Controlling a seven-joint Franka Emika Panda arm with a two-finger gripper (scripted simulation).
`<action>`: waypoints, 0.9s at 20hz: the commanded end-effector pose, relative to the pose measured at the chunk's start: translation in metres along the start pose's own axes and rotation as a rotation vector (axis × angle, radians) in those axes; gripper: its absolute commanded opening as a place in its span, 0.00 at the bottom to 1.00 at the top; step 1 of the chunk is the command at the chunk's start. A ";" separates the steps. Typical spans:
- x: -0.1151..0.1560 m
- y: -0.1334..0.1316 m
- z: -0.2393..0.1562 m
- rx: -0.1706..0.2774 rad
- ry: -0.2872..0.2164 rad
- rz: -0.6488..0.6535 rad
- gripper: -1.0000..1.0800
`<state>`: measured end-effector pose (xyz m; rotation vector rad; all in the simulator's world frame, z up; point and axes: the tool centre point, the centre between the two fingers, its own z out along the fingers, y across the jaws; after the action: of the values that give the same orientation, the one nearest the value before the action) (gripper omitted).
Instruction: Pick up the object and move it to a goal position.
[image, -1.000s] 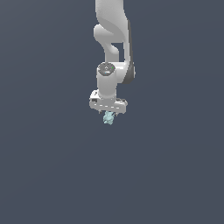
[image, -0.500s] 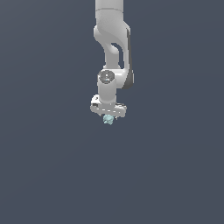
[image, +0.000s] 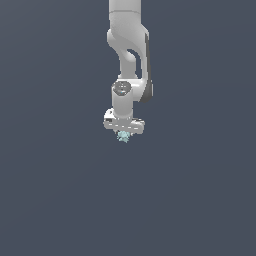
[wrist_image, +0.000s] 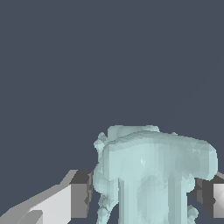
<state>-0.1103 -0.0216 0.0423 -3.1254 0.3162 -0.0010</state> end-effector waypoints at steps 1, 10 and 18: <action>0.000 0.001 0.001 0.000 -0.001 0.001 0.00; 0.004 0.021 -0.005 0.000 0.000 0.001 0.00; 0.018 0.083 -0.021 0.000 0.000 0.001 0.00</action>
<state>-0.1096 -0.0910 0.0592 -3.1254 0.3162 -0.0003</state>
